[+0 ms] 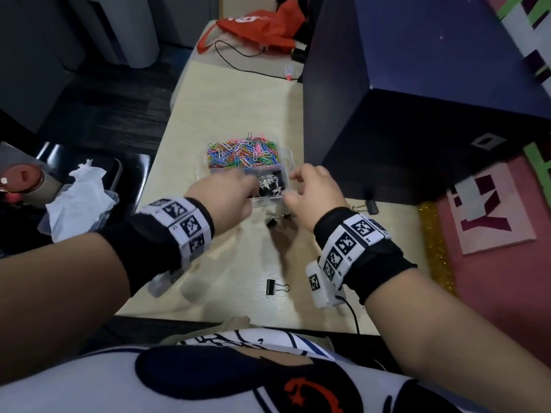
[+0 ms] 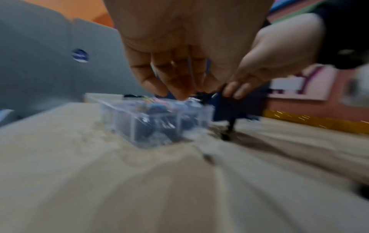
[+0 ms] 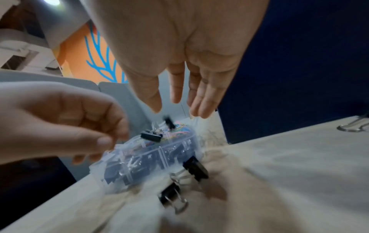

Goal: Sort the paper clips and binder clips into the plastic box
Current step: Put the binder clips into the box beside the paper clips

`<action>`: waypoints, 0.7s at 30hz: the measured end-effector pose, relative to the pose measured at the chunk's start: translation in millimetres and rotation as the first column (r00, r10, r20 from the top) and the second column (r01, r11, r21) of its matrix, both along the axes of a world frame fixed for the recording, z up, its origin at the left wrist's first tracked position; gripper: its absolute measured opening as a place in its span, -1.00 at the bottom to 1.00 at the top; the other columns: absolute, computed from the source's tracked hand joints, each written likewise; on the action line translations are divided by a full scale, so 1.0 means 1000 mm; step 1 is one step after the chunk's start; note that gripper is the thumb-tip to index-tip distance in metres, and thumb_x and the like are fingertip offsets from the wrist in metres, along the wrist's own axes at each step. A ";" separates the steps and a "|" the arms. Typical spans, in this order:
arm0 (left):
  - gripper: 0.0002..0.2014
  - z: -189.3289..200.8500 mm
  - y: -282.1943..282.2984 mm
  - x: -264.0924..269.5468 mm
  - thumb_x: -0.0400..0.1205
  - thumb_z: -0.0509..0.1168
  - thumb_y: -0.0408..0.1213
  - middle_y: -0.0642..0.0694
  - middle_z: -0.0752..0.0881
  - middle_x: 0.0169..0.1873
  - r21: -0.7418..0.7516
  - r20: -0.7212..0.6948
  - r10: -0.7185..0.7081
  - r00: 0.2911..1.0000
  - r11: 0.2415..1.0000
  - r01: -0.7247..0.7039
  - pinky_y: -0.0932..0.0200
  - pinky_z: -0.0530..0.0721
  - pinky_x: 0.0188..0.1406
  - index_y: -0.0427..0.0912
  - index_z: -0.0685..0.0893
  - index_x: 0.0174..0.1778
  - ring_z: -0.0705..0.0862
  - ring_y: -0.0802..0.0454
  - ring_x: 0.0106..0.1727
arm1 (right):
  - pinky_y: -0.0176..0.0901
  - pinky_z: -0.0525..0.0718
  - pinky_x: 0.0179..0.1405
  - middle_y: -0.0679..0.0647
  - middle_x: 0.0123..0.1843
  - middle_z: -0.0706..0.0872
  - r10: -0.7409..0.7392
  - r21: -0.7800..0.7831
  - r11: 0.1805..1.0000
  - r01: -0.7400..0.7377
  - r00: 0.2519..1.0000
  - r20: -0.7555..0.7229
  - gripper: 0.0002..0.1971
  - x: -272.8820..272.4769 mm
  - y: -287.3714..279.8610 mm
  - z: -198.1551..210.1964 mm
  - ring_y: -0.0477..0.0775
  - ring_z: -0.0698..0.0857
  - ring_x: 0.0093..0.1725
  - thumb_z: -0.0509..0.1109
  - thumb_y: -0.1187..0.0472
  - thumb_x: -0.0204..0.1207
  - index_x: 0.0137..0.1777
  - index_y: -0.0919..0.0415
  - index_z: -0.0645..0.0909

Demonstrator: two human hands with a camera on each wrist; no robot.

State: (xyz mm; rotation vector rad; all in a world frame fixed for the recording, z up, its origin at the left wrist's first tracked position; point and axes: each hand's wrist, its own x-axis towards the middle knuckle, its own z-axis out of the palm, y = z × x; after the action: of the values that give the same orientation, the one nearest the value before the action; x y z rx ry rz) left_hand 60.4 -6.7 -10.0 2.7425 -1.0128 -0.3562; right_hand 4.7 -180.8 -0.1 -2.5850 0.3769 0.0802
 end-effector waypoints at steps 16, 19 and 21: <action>-0.67 -0.038 -0.010 -0.048 0.68 0.17 -0.01 -0.09 0.46 0.23 0.246 -0.186 -0.711 0.678 0.634 0.733 -0.04 0.59 -0.04 0.11 0.45 0.37 0.49 -0.14 0.18 | 0.01 0.53 0.19 0.05 0.34 0.47 0.410 -0.219 0.849 -0.482 0.860 -0.304 -0.62 -0.033 -0.008 -0.058 0.21 0.40 0.24 0.27 0.36 0.52 0.31 0.04 0.53; -0.69 -0.042 -0.006 -0.042 0.68 0.16 0.02 -0.04 0.46 0.26 0.270 -0.168 -0.665 0.728 0.679 0.683 -0.06 0.62 -0.01 0.03 0.49 0.30 0.48 -0.13 0.18 | 0.04 0.53 0.21 0.10 0.28 0.48 0.331 -0.216 0.888 -0.406 0.890 -0.313 -0.65 -0.034 -0.012 -0.059 0.22 0.43 0.25 0.22 0.36 0.54 0.30 0.10 0.53; -0.70 -0.043 -0.004 -0.040 0.71 0.11 -0.02 -0.03 0.48 0.28 0.289 -0.152 -0.637 0.756 0.703 0.650 -0.07 0.61 0.07 -0.02 0.51 0.30 0.50 -0.12 0.17 | 0.01 0.53 0.20 0.11 0.24 0.49 0.257 -0.217 0.916 -0.337 0.909 -0.327 -0.70 -0.034 -0.014 -0.056 0.21 0.44 0.26 0.20 0.34 0.56 0.27 0.14 0.52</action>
State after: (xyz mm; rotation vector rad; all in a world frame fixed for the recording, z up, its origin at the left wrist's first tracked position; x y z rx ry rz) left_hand 20.4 -10.2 -53.1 2.5106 -2.0678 -0.7380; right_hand -29.4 -194.6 -55.8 -2.8893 0.0910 0.5647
